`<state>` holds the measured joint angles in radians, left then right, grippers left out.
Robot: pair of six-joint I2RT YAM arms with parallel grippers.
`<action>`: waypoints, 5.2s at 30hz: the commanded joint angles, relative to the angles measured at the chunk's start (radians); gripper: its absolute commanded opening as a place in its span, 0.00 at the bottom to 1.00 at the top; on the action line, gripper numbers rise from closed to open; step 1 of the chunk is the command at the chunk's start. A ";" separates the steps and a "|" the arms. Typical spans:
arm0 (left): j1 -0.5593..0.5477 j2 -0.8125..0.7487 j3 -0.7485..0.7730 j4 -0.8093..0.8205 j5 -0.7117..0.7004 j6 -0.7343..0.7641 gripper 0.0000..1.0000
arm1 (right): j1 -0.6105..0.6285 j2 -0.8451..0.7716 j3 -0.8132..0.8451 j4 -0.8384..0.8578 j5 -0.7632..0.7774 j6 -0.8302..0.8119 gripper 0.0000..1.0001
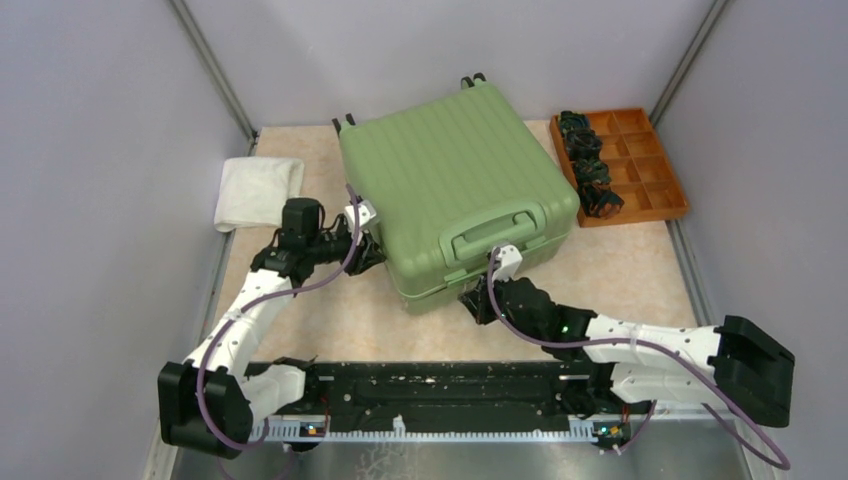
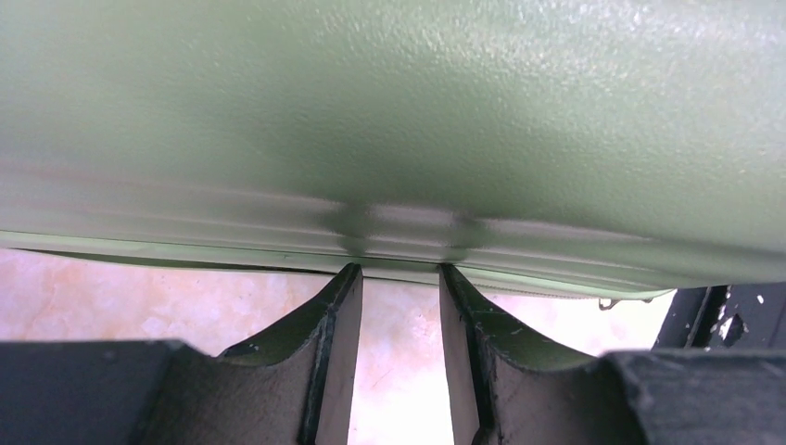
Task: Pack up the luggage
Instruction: Zip the luggage at the center of the board.
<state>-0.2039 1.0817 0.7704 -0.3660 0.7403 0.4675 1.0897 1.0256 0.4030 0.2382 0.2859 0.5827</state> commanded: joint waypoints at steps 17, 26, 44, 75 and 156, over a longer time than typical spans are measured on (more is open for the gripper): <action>-0.072 0.026 0.064 0.181 0.122 -0.108 0.39 | 0.250 0.173 0.159 0.358 -0.047 -0.090 0.00; -0.079 0.033 0.114 0.134 0.085 -0.081 0.39 | 0.297 0.261 0.252 0.266 -0.036 -0.101 0.00; -0.063 0.007 0.153 0.039 0.053 -0.093 0.39 | 0.089 -0.240 0.118 -0.494 0.219 -0.126 0.58; -0.065 -0.006 0.163 0.000 0.072 -0.036 0.38 | -0.374 -0.064 -0.059 0.061 -0.539 -0.032 0.42; -0.158 0.030 0.199 -0.012 0.053 -0.127 0.37 | -0.085 0.302 -0.304 1.169 -0.337 0.316 0.00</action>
<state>-0.3115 1.1061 0.9169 -0.4591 0.7231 0.3820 0.9291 1.2800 0.0460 1.2095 0.1040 0.8684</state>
